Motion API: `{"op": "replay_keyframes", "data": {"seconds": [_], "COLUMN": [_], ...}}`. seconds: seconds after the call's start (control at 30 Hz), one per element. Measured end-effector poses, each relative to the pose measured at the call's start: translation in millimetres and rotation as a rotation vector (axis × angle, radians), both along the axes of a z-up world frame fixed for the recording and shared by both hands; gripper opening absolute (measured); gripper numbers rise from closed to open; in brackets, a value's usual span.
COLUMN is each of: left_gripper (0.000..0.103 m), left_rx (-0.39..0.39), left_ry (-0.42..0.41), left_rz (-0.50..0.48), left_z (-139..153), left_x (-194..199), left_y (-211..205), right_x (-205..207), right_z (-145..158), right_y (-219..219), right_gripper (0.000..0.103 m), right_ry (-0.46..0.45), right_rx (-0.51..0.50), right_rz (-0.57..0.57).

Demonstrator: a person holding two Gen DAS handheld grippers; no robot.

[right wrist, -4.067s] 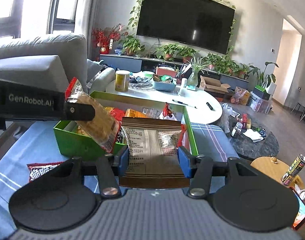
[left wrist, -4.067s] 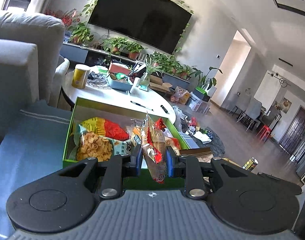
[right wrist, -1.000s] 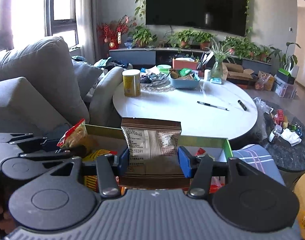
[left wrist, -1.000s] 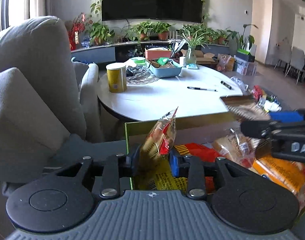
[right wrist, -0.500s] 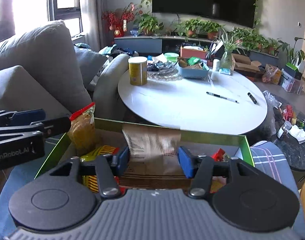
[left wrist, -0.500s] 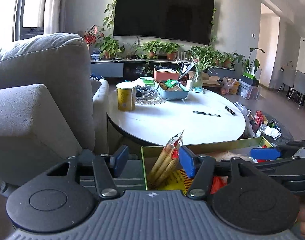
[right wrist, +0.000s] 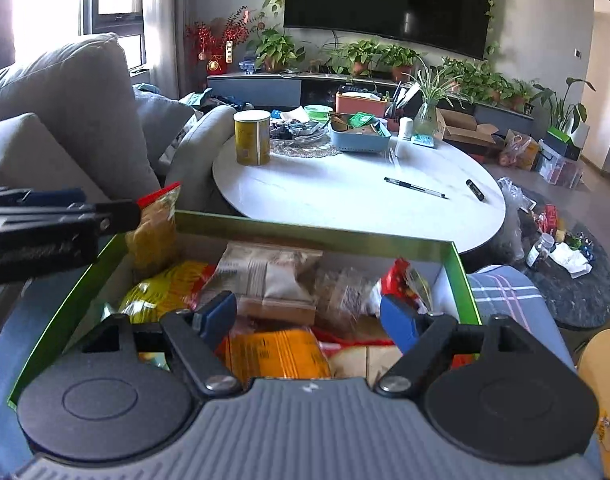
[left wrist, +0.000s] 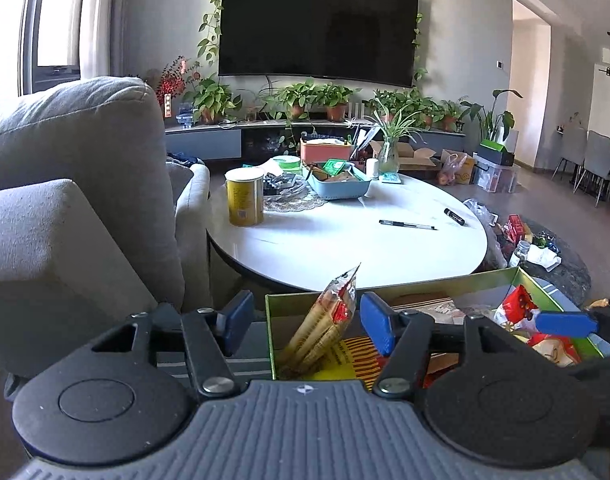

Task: Organize snacks
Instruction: 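Open the right gripper in the box while the left releases the stick packet inside, then grasp the red lion-print snack bag on the table with both grippers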

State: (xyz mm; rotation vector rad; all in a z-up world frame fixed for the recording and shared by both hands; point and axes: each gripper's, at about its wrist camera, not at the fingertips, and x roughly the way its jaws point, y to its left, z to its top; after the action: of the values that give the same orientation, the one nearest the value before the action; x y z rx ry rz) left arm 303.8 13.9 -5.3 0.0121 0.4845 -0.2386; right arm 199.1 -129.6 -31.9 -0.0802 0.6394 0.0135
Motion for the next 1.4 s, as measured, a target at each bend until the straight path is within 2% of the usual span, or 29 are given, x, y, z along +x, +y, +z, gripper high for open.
{"op": "replay_keyframes", "data": {"seconds": [0.27,0.37,0.47,0.67,0.8,0.97,1.07,1.2,1.33,1.4], "left_gripper": [0.057,0.059,0.059,0.060,0.060,0.060,0.060,0.060,0.059,0.058], "left_rx": [0.007,0.014,-0.004,0.004,0.022,-0.026,-0.023,-0.130,-0.113,-0.139], "left_ry": [-0.022,-0.025,0.009,0.059,0.125,0.208,0.253,0.343,0.372,0.389], "left_rz": [0.007,0.049,-0.011,-0.036,-0.045,-0.082,-0.082,-0.115,-0.118,-0.127], "left_z": [10,14,16,16,1,-24,-36,-51,-63,-68], "left_x": [-11,-25,-45,-92,-116,-133,-129,-121,-123,-124], "left_y": [0,4,15,43,56,66,66,71,63,63], "right_x": [-40,-59,-87,-137,-157,-164,-171,-176,-178,-181], "right_z": [13,12,9,-10,-27,-41,-46,-54,-58,-61], "right_y": [19,28,38,62,79,90,101,108,109,111], "right_gripper": [0.103,0.103,0.103,0.103,0.103,0.103,0.103,0.103,0.103,0.103], "right_ry": [-0.045,-0.012,0.002,0.098,0.124,0.186,0.164,0.146,0.151,0.150], "right_rx": [-0.065,-0.082,-0.094,-0.033,-0.039,0.035,-0.009,-0.062,-0.060,-0.071], "right_rz": [0.045,0.079,0.123,0.223,0.255,0.283,0.295,0.286,0.258,0.249]}}
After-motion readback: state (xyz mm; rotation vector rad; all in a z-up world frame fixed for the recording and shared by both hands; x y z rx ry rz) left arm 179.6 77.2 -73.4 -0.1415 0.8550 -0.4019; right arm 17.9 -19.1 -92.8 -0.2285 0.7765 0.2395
